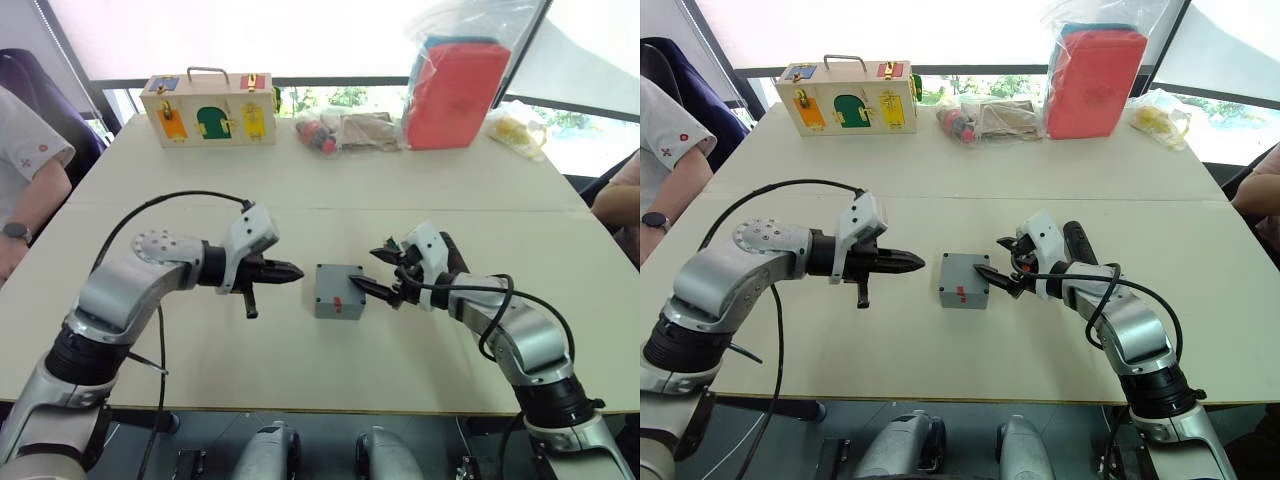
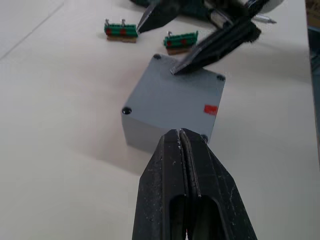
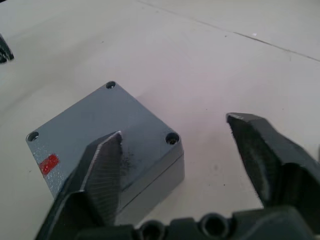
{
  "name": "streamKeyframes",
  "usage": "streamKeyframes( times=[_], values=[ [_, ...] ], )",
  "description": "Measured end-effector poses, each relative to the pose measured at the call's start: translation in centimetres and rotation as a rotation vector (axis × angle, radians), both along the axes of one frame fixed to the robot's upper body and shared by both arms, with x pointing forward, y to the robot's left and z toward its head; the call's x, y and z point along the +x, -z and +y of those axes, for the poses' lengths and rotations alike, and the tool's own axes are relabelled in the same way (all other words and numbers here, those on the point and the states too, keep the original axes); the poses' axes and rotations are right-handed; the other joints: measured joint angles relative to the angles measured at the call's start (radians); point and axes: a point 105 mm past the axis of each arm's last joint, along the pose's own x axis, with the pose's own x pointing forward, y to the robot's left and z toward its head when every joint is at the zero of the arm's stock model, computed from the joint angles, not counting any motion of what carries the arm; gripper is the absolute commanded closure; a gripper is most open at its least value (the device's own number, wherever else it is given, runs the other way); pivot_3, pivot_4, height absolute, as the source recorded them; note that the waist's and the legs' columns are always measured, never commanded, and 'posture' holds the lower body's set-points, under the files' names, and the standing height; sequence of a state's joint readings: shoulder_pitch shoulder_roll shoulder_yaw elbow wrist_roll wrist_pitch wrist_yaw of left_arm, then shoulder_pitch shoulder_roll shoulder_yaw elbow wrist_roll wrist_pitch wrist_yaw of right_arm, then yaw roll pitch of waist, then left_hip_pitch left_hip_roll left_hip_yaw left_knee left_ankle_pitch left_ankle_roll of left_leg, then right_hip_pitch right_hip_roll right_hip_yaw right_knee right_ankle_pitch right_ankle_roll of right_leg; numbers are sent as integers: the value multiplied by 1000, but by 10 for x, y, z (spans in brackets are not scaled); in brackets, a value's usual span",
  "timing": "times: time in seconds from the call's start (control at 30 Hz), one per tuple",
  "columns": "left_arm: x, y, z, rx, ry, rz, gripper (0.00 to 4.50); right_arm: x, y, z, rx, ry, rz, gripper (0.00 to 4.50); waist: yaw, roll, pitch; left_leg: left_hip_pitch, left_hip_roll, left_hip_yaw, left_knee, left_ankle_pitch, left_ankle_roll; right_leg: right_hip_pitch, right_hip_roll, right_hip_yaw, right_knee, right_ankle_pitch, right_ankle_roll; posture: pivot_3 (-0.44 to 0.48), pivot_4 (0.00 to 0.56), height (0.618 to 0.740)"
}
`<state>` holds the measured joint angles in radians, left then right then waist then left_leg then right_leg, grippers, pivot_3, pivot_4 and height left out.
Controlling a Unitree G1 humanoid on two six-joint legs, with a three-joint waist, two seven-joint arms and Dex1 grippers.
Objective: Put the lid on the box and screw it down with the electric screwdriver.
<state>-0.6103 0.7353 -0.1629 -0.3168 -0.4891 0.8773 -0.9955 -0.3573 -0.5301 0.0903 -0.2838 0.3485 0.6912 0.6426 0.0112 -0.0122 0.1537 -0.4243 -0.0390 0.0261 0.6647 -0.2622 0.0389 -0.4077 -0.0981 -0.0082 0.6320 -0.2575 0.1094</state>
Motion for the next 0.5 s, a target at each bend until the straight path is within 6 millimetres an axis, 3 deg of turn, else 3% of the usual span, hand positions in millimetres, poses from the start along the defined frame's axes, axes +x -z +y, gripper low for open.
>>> streamKeyframes(
  times=[0.17,0.33,0.5],
  values=[
    [3,-2,-5,-30,-12,-14,4500,3,-26,-15,73,59,4,16,-1,0,0,0,0,0,0,0,0,0,-1,0,0,0,0,0,150,740],
    [0,-4,-12,-72,13,-2,4500,2,-74,-26,227,90,39,16,0,1,0,0,0,0,0,0,0,0,-2,0,0,0,0,0,150,740],
    [3,-5,-9,-93,12,2,4500,1,-90,-38,223,122,45,16,0,1,0,0,0,0,-1,0,0,-1,-4,0,-1,0,0,0,150,740]
  ],
)
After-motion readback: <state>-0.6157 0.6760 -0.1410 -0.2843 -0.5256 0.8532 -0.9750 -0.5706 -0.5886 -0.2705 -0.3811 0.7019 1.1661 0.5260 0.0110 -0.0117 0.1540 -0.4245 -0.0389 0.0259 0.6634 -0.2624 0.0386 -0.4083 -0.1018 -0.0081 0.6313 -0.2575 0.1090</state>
